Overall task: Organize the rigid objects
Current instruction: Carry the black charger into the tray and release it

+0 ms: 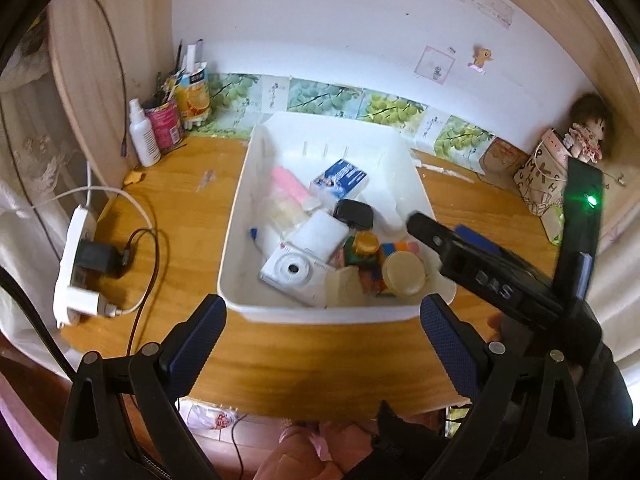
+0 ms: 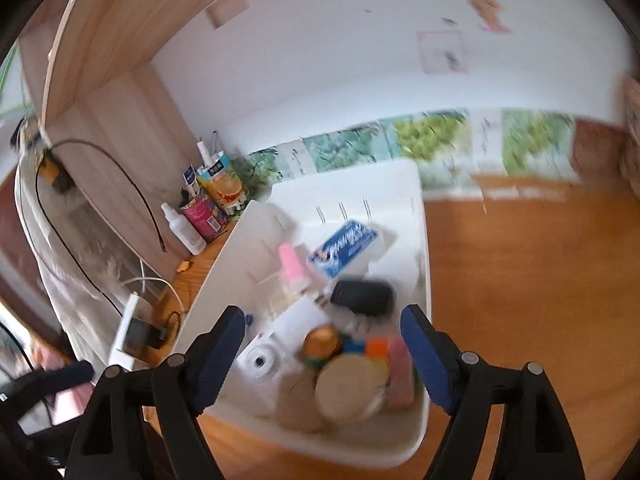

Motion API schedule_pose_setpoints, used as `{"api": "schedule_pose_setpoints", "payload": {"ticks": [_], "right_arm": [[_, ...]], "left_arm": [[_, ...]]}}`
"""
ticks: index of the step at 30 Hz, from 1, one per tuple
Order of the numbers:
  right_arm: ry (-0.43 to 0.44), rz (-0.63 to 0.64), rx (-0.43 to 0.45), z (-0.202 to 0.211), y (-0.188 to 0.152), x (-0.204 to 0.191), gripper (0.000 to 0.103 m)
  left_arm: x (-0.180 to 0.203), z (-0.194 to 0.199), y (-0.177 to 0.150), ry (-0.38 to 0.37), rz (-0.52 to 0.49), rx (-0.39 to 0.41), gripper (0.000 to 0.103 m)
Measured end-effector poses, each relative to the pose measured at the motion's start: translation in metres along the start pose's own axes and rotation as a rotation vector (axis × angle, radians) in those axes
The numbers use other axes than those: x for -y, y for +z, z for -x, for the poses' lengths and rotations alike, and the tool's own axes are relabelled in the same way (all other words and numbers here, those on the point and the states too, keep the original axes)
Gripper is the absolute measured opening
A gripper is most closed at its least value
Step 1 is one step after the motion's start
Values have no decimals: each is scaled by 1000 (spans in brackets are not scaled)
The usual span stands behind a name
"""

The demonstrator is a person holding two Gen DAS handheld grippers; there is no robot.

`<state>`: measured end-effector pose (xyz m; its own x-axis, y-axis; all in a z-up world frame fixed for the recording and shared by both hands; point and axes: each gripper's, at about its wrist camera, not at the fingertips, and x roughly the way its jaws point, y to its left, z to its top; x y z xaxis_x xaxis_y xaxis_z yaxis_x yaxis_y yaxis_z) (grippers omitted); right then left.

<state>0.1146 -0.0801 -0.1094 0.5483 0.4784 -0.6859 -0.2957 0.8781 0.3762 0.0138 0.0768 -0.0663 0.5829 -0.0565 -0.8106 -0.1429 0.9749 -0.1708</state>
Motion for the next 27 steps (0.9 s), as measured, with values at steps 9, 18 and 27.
{"api": "schedule_pose_setpoints", "payload": {"ticks": [9,18,27], "right_arm": [[-180,36,-119,60,-37,-9,85],[-264,30,-159,126,-43,-13,102],[-334,63,-31,162,-51,-21,102]], "left_arm": [[14,12,-15,58,13,11,98],[34,41,-18,95,-4,52,102],[51,59,-31,172,-48,136,102]]}}
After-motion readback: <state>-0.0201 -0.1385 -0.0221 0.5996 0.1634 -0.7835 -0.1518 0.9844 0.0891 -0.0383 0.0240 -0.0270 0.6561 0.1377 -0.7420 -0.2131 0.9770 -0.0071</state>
